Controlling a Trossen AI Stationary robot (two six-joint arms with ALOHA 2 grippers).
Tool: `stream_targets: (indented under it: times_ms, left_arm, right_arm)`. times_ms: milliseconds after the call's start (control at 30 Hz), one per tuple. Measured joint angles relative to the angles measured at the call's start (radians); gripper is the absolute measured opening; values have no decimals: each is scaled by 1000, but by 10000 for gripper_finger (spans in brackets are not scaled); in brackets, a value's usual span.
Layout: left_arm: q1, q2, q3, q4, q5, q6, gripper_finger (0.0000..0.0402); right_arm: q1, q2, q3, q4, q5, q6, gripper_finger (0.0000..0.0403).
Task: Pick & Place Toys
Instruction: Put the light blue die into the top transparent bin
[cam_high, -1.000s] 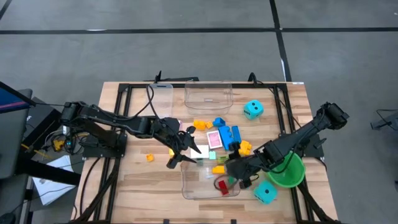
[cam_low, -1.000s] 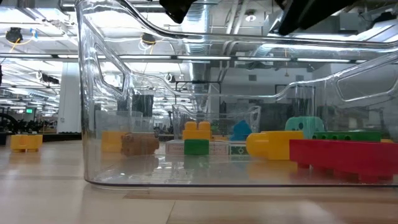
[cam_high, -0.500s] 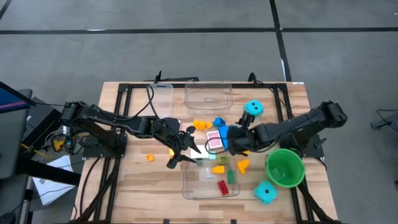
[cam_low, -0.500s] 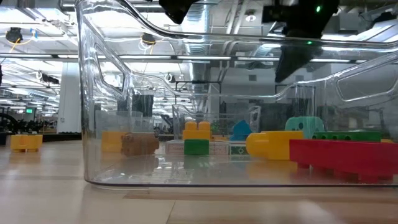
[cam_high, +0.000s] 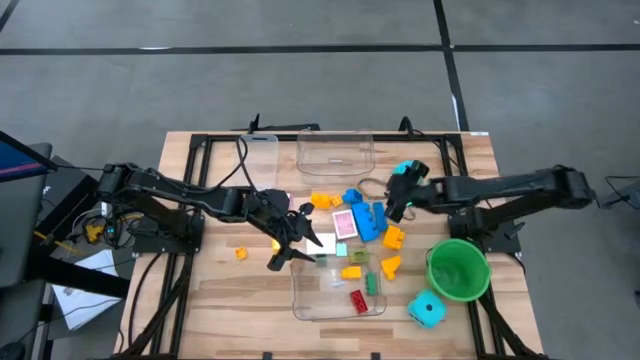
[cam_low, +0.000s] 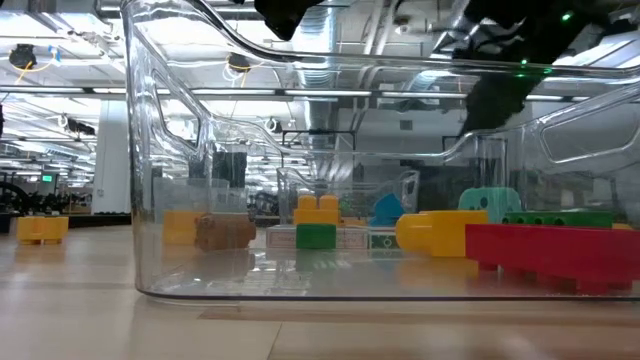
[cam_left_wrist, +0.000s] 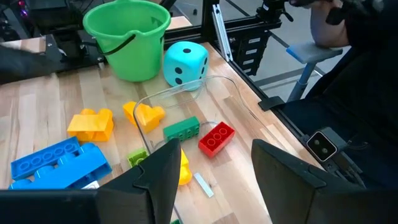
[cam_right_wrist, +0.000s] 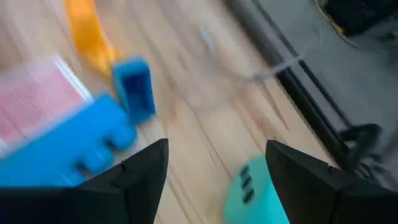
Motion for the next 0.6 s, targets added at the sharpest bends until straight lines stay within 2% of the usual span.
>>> stream_targets:
  times_ms: [100,300,600]
  left_arm:
    - [0,0,0,0,0,0,191]
    - [0,0,0,2,0,0,191]
    - [0,0,0,2,0,0,191]
  right_arm:
    - [-50,-142,-54,89,-17,11,261]
    - [-156,-330,-125,74,-20,111,261]
    - [-283,-382,-206,115,-49,172,261]
